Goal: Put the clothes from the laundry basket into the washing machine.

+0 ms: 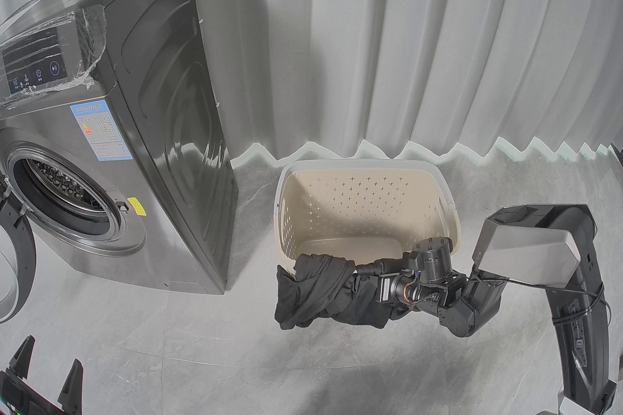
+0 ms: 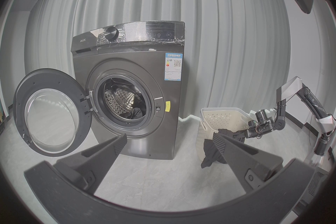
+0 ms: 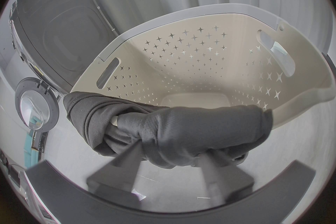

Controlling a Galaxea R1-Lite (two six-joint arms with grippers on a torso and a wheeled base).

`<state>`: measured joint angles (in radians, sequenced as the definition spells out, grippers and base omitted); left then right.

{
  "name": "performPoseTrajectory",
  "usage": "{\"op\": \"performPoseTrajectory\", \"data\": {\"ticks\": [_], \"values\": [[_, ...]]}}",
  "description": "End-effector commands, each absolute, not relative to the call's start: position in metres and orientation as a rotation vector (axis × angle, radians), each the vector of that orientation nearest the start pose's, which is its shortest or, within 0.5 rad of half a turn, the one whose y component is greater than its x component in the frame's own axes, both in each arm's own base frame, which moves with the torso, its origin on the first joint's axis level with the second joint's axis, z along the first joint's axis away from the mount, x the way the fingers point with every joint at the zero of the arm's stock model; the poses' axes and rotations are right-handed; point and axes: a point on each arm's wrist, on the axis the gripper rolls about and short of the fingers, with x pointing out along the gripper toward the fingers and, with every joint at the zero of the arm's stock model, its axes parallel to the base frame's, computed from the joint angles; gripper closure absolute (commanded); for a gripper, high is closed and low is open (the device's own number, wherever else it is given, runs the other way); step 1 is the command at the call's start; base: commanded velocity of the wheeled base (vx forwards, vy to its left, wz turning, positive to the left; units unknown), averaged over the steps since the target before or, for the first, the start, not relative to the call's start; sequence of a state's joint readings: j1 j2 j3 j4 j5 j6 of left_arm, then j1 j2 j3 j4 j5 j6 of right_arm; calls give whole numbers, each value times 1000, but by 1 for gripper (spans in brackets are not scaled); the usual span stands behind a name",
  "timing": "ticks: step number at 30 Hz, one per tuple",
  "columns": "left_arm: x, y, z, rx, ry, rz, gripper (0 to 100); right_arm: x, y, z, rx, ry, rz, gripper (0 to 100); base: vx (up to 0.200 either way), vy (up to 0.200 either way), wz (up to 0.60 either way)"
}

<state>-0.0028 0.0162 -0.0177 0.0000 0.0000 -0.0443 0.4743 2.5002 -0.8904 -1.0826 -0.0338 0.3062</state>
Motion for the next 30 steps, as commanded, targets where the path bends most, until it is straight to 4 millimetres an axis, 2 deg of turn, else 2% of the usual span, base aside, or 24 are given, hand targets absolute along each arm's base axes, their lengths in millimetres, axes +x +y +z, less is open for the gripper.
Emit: {"op": "performPoseTrajectory", "data": {"ticks": [1, 5, 8, 15, 20, 25, 30], "values": [[-23, 0, 76, -44, -1, -3, 0, 354, 181, -46, 163, 569, 347, 100, 0, 0, 0], [-23, 0, 76, -44, -1, -3, 0, 352, 180, -44, 162, 570, 349, 100, 0, 0, 0], [-23, 0, 76, -44, -1, -3, 0, 347, 180, -31, 166, 553, 357, 100, 0, 0, 0], [-23, 0, 76, -44, -1, -3, 0, 325, 172, 24, 200, 422, 393, 100, 0, 0, 0], [-23, 0, 76, -44, -1, -3, 0, 298, 167, 67, 219, 352, 432, 100, 0, 0, 0], [-23, 0, 76, -44, -1, -3, 0, 279, 165, 76, 217, 352, 451, 100, 0, 0, 0], [-23, 0, 76, -44, -1, -3, 0, 274, 162, 86, 231, 292, 460, 100, 0, 0, 0]]}}
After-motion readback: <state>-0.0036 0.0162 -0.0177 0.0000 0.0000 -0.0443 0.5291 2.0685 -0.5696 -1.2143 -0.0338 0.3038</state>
